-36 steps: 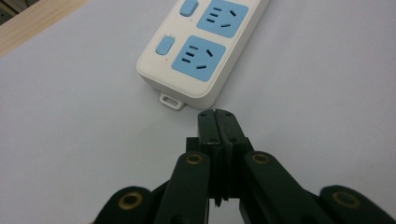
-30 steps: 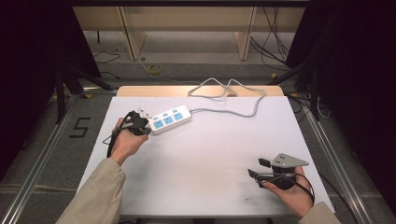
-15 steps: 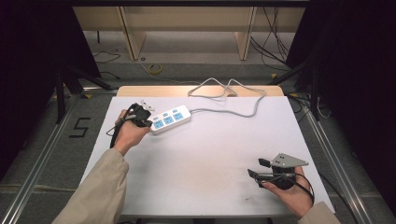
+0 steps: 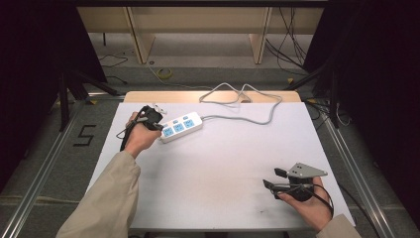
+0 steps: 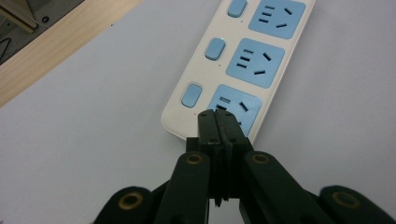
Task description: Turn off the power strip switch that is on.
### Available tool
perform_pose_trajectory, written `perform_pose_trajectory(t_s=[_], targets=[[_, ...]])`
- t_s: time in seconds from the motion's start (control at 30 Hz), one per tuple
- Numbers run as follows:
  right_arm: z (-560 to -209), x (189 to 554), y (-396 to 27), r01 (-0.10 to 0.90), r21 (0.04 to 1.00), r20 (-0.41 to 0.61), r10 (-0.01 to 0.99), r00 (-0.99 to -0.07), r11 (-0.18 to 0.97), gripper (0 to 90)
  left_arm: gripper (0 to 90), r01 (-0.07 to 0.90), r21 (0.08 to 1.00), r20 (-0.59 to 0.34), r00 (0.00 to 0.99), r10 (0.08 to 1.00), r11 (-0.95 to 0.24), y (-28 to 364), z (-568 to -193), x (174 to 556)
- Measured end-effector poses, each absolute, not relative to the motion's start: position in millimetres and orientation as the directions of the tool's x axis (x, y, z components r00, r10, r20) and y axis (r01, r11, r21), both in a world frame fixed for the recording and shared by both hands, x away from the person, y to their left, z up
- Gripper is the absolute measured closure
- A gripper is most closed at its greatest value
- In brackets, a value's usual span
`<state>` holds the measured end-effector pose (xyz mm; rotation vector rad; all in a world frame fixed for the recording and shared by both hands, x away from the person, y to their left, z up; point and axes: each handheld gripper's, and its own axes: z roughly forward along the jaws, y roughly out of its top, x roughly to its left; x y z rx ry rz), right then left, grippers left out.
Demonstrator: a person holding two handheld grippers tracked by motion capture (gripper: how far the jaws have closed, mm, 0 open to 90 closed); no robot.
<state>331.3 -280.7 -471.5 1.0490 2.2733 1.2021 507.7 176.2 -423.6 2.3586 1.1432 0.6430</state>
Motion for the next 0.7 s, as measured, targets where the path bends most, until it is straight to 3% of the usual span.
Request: perform_pose_trajectory(t_s=[0.7], targets=[[-472, 332, -280, 0.444, 0.819, 0.025, 0.75, -0.661, 0.364, 38.0, 89.7, 0.607, 0.545, 0.223, 0.561, 0.798, -0.579, 174, -423, 527]])
